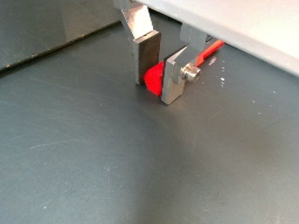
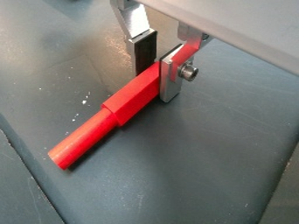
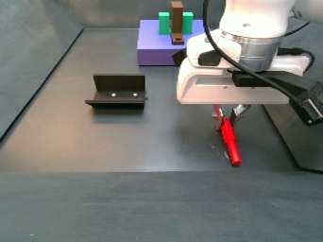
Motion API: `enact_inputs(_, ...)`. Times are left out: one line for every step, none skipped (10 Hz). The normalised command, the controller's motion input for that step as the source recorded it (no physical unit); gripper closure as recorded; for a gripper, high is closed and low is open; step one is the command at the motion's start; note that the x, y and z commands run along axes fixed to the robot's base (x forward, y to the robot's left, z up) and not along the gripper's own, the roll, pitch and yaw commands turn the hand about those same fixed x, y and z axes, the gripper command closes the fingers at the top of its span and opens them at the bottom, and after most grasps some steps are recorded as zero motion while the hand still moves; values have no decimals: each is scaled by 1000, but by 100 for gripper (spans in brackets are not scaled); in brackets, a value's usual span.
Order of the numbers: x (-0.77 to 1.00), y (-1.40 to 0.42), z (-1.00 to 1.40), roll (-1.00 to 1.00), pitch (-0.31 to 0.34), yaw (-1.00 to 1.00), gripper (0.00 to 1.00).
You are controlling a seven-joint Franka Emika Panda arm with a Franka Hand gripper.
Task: Pick up the red object. Move up. Place the red object on the fixture. Regrasp the red object. Move to above the board. Insert the red object.
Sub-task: Pick up the red object.
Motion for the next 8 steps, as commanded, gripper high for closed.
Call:
enact_inputs(0, 0, 0, 0, 0, 0, 100)
enact_inputs(0, 0, 0, 0, 0, 0, 100)
enact_inputs(0, 0, 0, 0, 0, 0, 100)
enact_inputs(0, 0, 0, 0, 0, 0, 100)
enact_inputs(0, 0, 0, 0, 0, 0, 100)
enact_inputs(0, 0, 0, 0, 0, 0, 100)
enact_inputs(0, 0, 0, 0, 0, 0, 100)
enact_inputs(0, 0, 0, 0, 0, 0, 100)
